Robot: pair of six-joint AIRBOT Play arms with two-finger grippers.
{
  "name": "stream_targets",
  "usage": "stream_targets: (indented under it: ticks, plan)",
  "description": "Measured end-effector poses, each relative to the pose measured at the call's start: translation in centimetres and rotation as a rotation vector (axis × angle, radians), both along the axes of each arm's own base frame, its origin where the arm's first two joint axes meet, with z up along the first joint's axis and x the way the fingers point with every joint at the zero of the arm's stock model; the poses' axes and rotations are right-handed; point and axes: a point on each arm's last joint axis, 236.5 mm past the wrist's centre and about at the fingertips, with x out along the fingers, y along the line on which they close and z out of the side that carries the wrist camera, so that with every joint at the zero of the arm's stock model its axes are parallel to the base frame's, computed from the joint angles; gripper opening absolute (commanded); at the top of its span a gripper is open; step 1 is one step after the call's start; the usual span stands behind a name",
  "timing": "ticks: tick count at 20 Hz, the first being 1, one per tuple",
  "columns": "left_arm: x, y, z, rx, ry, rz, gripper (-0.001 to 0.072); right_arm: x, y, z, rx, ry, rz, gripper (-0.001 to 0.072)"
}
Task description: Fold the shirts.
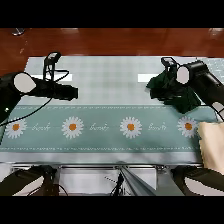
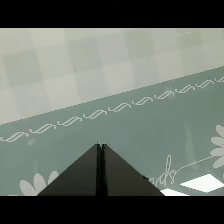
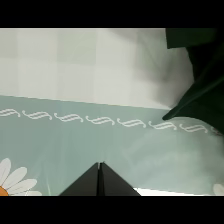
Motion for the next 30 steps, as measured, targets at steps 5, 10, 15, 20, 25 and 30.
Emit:
stream_targets:
  ticks: [5,10,15,20,25,30]
  plan:
    - [0.0,0.0,0.0,0.0,0.0,0.0,0.0026,0.3,0.1,0.1,0.004,-0.012,0.0,0.0018]
    - [1.0,0.0,0.3,-0.007,-0.037,0.014,0.0312,4.3,-2.7,1.4,-0.123,-0.189,0.022,0.0625]
    - [3.5,0.0,0.1,-0.014,-0.11,0.05,0.0702,10.2,-11.6,3.4,-0.285,-0.41,-0.124,0.0624]
    - [4.8,0.1,-1.9,0.003,-0.101,0.063,0.0702,9.6,-21.4,-1.6,-0.238,-0.323,-0.398,0.0624]
    - [4.8,0.2,-3.4,0.016,-0.071,0.06,0.0702,7.6,-22.1,-7.2,-0.026,-0.168,-0.474,0.0244]
    - [2.1,0.4,-3.2,0.037,0.055,0.014,0.0701,7.6,-16.9,-5.8,0.215,-0.092,-0.354,0.0018]
